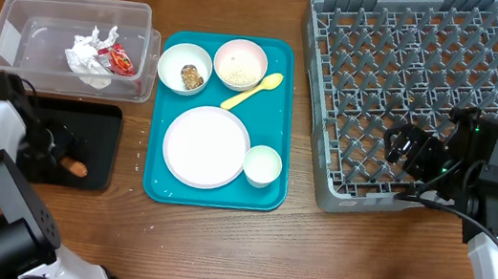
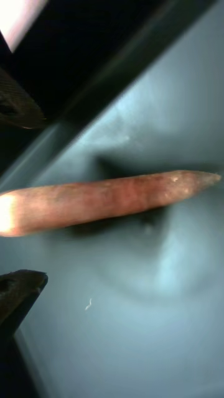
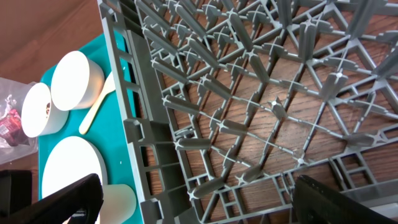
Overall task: Sort waste into correct bins and load items into the dishwasher
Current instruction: 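Move the carrot left and release it onto the black tray, then grasp the white bowl of food scraps with the left gripper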
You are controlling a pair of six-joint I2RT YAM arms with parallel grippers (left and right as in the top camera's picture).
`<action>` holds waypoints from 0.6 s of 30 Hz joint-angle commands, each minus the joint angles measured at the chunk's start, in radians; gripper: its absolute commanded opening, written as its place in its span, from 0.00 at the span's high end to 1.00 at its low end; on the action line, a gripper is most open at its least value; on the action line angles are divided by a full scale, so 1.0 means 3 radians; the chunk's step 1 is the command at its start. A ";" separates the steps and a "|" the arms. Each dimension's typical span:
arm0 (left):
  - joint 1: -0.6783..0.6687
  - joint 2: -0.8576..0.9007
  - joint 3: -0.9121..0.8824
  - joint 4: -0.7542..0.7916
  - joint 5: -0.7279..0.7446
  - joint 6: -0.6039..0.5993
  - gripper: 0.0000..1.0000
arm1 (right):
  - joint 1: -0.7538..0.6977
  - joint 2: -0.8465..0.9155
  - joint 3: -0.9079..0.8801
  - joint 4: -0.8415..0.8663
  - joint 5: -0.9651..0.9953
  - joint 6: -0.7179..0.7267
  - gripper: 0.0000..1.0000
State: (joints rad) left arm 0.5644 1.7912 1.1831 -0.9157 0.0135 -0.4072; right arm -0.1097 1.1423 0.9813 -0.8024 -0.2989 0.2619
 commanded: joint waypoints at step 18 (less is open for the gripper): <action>-0.2284 0.0053 0.1470 -0.0003 -0.0398 0.1630 0.19 | -0.0010 0.0003 0.0067 0.0022 0.0028 -0.0003 0.00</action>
State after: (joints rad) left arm -0.0528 1.7485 1.6093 -0.9661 0.0120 -0.0124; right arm -0.1097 1.1427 0.9813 -0.8013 -0.2985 0.2615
